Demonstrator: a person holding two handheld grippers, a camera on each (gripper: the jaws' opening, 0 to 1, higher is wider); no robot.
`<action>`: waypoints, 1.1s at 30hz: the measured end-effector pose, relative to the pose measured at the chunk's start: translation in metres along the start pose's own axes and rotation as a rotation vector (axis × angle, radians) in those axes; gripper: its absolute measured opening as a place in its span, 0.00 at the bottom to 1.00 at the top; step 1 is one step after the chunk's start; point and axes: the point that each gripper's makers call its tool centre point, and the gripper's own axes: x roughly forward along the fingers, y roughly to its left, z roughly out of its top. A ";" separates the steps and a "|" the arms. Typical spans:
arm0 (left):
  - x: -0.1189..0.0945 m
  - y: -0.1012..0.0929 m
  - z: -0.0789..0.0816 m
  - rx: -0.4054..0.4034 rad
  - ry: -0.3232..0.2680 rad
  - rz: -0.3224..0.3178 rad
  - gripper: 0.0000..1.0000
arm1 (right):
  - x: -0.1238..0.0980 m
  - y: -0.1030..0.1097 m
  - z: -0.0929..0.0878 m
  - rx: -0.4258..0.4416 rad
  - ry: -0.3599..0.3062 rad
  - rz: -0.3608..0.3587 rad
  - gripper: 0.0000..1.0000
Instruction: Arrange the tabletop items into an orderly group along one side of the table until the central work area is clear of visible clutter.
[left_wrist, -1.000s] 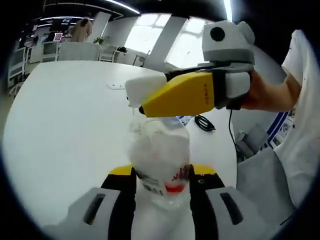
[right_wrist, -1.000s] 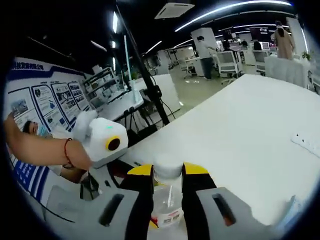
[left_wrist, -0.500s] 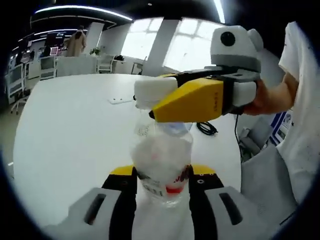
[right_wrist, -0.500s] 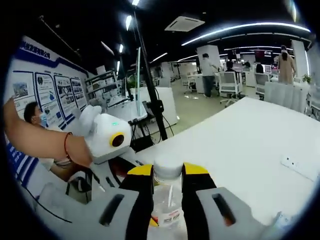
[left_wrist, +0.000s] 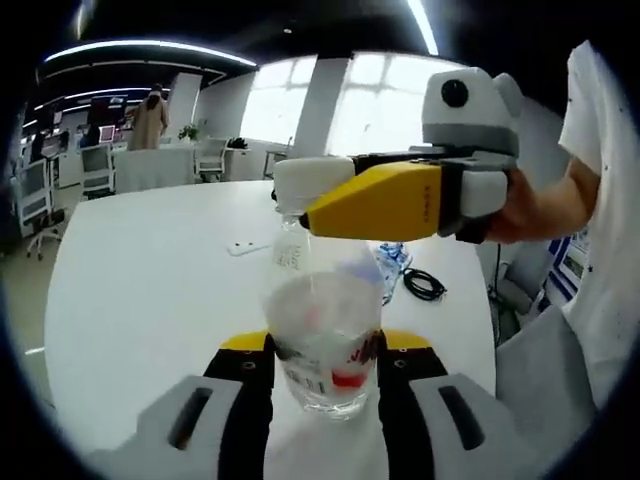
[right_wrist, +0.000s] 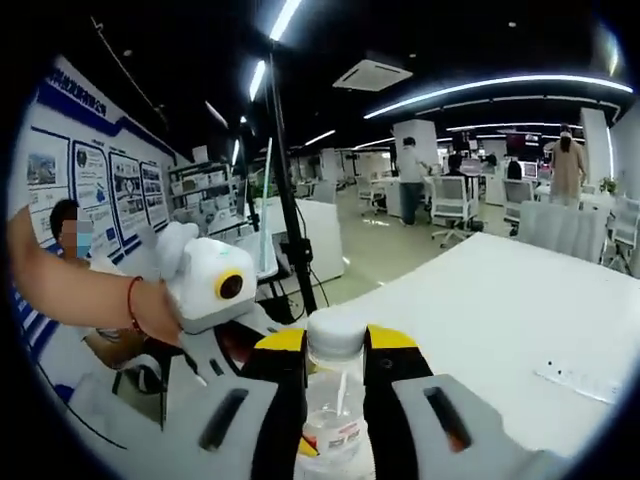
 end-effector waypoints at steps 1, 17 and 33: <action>0.001 0.001 0.004 0.009 -0.003 0.002 0.40 | -0.001 -0.002 0.003 -0.006 -0.010 -0.005 0.18; 0.050 0.019 0.046 0.072 -0.038 -0.038 0.39 | -0.014 -0.063 0.025 -0.096 -0.040 -0.094 0.18; 0.106 0.021 0.026 0.114 0.032 -0.111 0.40 | -0.027 -0.101 -0.016 -0.114 0.027 -0.175 0.18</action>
